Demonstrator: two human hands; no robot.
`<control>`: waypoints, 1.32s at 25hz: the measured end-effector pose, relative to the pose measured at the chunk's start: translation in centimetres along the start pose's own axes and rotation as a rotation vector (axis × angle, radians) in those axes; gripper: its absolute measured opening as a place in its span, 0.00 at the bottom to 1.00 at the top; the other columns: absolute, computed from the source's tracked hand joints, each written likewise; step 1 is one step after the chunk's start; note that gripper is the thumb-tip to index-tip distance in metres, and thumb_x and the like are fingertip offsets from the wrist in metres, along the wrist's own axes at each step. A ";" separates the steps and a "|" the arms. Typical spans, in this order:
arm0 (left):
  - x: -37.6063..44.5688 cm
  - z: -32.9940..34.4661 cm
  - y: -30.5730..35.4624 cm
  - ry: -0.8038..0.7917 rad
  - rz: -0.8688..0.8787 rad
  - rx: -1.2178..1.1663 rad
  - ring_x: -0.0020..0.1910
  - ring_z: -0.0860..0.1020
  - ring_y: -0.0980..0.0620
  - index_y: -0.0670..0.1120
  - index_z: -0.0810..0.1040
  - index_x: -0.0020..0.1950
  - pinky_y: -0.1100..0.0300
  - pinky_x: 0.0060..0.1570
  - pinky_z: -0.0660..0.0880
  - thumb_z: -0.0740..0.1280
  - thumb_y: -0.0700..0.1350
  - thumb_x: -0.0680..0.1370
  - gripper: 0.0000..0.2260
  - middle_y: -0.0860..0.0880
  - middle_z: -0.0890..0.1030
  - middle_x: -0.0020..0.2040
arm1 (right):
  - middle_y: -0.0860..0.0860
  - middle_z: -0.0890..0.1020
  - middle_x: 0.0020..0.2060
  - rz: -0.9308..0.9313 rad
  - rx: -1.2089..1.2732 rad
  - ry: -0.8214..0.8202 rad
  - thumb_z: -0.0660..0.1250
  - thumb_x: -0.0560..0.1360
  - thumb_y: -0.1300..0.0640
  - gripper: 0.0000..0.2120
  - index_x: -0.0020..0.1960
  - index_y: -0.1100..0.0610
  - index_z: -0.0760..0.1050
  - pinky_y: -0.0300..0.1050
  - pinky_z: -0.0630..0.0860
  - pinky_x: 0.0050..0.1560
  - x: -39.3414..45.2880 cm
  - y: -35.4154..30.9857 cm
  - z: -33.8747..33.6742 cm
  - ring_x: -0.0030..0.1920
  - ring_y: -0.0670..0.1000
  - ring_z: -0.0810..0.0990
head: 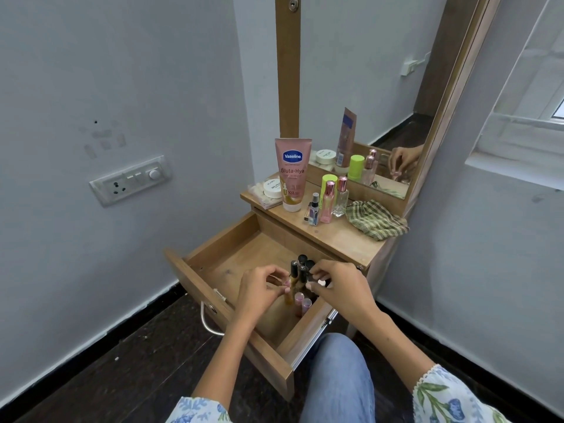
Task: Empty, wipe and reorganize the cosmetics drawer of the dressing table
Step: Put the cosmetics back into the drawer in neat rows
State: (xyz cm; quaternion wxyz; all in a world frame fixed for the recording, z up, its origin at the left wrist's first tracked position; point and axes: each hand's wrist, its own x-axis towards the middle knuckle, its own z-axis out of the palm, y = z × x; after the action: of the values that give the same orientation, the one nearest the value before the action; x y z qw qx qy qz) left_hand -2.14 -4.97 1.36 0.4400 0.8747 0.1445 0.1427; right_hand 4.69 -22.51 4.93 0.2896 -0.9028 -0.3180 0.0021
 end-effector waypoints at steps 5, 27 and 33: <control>0.4 0.3 0.4 -0.135 -0.005 0.059 0.40 0.80 0.64 0.50 0.81 0.42 0.67 0.46 0.76 0.76 0.36 0.67 0.11 0.55 0.83 0.38 | 0.43 0.83 0.43 0.008 0.049 0.028 0.70 0.72 0.53 0.10 0.53 0.50 0.81 0.43 0.79 0.49 0.0 0.8 -0.4 0.45 0.41 0.80; 0.1 0.4 -0.7 -0.157 -0.034 0.017 0.55 0.78 0.60 0.54 0.77 0.57 0.64 0.55 0.76 0.66 0.27 0.72 0.24 0.54 0.80 0.53 | 0.44 0.84 0.42 0.008 0.074 0.034 0.69 0.73 0.56 0.09 0.53 0.50 0.81 0.41 0.79 0.49 0.1 1.1 -0.9 0.44 0.41 0.81; 2.2 -0.4 2.1 0.114 0.075 0.071 0.43 0.76 0.67 0.50 0.76 0.62 0.70 0.47 0.74 0.66 0.40 0.77 0.14 0.55 0.80 0.58 | 0.49 0.81 0.50 -0.028 -0.025 0.202 0.66 0.77 0.53 0.22 0.69 0.51 0.69 0.46 0.78 0.43 3.8 0.2 -2.5 0.44 0.50 0.81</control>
State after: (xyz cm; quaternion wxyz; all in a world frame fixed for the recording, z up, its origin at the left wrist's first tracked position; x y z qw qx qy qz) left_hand -0.03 -5.03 3.54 0.3940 0.8851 0.1415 0.2033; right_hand 8.25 -21.73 7.58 0.3089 -0.8974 -0.2999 -0.0968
